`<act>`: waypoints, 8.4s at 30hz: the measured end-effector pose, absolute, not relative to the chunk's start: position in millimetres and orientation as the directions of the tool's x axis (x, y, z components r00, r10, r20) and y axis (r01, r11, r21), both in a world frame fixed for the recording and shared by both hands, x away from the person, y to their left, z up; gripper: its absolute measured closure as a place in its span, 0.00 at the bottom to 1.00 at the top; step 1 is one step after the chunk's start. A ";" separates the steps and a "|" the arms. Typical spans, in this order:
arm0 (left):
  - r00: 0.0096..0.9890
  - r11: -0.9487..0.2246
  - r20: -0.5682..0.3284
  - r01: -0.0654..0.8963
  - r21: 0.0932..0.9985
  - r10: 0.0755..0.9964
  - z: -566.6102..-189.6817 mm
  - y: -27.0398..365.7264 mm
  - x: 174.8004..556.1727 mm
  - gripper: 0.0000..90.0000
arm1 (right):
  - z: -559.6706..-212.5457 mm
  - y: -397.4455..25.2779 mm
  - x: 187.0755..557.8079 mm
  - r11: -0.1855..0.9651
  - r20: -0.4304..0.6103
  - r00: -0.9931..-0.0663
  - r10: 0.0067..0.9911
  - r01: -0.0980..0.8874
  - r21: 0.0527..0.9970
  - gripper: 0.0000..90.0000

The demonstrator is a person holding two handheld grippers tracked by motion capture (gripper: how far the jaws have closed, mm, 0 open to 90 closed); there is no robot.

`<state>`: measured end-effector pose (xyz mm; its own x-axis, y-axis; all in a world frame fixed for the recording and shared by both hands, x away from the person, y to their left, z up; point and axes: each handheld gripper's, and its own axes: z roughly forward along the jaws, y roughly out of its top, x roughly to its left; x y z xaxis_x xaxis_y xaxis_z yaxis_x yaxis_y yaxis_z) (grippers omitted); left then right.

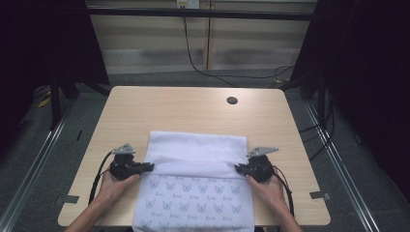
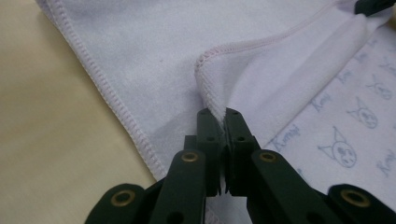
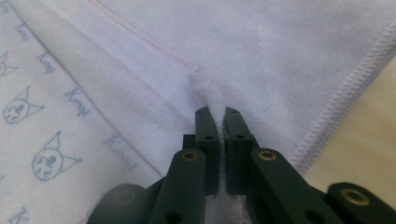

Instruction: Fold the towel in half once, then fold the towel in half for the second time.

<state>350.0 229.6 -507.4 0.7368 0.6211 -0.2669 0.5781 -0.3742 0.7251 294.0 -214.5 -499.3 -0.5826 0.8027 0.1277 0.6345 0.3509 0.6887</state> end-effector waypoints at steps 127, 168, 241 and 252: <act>0.771 -0.397 -0.234 0.532 0.748 0.592 -506.0 221.7 315.9 0.57 | -503.0 -204.1 259.2 0.360 0.122 -0.629 0.768 0.581 0.730 0.56; 0.723 -0.310 -0.244 0.541 0.782 0.646 -471.3 250.6 347.5 0.44 | -468.3 -227.1 293.3 0.319 0.097 -0.597 0.797 0.551 0.772 0.45; 0.707 -0.156 -0.268 0.473 0.867 0.654 -408.0 235.3 430.3 0.94 | -391.9 -244.5 378.5 0.157 0.155 -0.571 0.806 0.459 0.875 0.96; 0.715 -0.127 -0.266 0.445 0.887 0.647 -398.8 231.3 427.7 0.94 | -383.8 -250.6 380.6 0.130 0.158 -0.561 0.812 0.439 0.889 0.96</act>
<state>427.7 231.3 -398.8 0.7148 0.6469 -0.2657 0.4447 -0.1272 0.8866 380.6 -250.6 -383.8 -0.5611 0.8125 0.1584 0.4389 0.1297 0.8891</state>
